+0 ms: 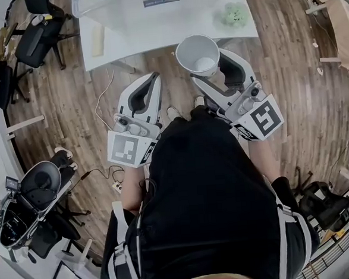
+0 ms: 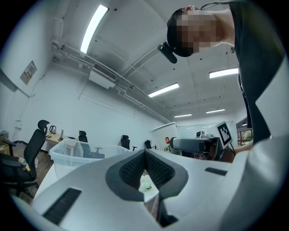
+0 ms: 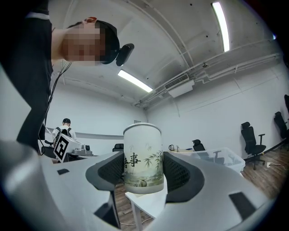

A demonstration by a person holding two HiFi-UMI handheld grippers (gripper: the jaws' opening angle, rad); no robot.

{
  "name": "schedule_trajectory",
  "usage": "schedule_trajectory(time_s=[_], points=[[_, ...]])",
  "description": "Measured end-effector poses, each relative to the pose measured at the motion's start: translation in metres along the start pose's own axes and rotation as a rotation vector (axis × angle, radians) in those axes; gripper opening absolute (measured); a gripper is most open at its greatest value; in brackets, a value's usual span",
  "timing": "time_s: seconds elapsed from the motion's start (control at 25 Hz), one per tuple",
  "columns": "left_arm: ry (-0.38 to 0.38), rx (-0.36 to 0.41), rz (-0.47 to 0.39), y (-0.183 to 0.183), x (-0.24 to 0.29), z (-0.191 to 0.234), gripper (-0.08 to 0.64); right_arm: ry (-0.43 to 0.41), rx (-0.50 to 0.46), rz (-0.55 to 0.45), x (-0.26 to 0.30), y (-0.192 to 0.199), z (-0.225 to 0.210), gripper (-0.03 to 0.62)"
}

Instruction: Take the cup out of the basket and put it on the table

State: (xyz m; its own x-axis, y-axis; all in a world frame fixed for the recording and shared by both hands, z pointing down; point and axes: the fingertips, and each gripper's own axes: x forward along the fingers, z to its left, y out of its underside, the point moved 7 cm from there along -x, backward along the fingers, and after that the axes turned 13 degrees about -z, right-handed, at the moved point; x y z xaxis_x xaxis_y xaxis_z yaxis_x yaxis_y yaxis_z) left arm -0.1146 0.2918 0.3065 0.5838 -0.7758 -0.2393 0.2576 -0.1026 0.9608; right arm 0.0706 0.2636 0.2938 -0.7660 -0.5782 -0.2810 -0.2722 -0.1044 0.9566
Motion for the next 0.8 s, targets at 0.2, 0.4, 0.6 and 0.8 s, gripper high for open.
schedule_trajectory(time_s=[0.2, 0.4, 0.6, 0.8], points=[[-0.011, 0.000, -0.012, 0.000, 0.010, -0.020, 0.018, -0.028, 0.028, 0.004, -0.018, -0.004, -0.006, 0.268], [-0.010, 0.000, -0.010, 0.003, 0.017, -0.045, 0.018, -0.053, 0.049, 0.016, -0.039, -0.009, -0.013, 0.268], [-0.018, -0.006, -0.009, 0.005, 0.019, -0.060, 0.018, -0.077, 0.056, 0.019, -0.052, -0.012, -0.014, 0.268], [-0.018, 0.003, -0.004, 0.008, 0.017, -0.070, 0.018, -0.067, 0.064, 0.004, -0.063, -0.013, -0.015, 0.268]])
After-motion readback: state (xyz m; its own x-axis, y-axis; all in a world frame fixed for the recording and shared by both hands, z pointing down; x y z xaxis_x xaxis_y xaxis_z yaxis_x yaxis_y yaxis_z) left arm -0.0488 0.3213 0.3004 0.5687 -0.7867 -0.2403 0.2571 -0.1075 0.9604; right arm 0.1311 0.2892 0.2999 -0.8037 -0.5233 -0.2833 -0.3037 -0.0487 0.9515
